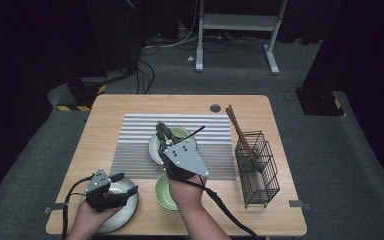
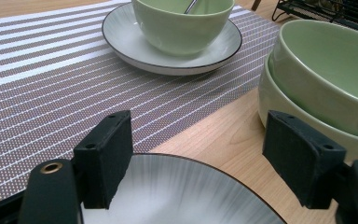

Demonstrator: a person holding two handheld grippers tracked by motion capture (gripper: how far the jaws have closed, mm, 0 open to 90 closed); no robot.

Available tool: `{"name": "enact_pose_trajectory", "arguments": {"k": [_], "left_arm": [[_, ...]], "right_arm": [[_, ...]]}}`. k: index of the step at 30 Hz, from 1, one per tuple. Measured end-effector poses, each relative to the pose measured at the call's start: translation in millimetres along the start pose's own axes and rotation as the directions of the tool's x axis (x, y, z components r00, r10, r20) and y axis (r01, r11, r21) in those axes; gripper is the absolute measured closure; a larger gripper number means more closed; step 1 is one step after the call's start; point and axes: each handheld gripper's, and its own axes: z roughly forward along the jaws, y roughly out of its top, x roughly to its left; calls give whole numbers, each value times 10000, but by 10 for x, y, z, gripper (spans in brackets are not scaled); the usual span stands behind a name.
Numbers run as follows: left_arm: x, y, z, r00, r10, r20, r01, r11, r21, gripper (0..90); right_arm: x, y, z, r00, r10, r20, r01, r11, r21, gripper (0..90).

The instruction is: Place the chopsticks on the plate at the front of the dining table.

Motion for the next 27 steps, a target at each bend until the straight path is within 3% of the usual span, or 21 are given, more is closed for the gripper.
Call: {"name": "enact_pose_trajectory", "arguments": {"k": [17,25,27], "left_arm": [[-5,35,-9,9999,-15,-105,13,9997,-250,285],[-52,155,33,9999,83,-130,-88,9992,-399,284],[-43,197,62,9995,94,-309,-105,9993,-355,284]], "right_arm": [[258,-101,66,9969,241,-749,-224,9995,232,834],[302,-107,44,9945,396,-974,-376,9990,223,834],[304,-105,38,9942,382,-1001,-363,9991,204,834]]}}
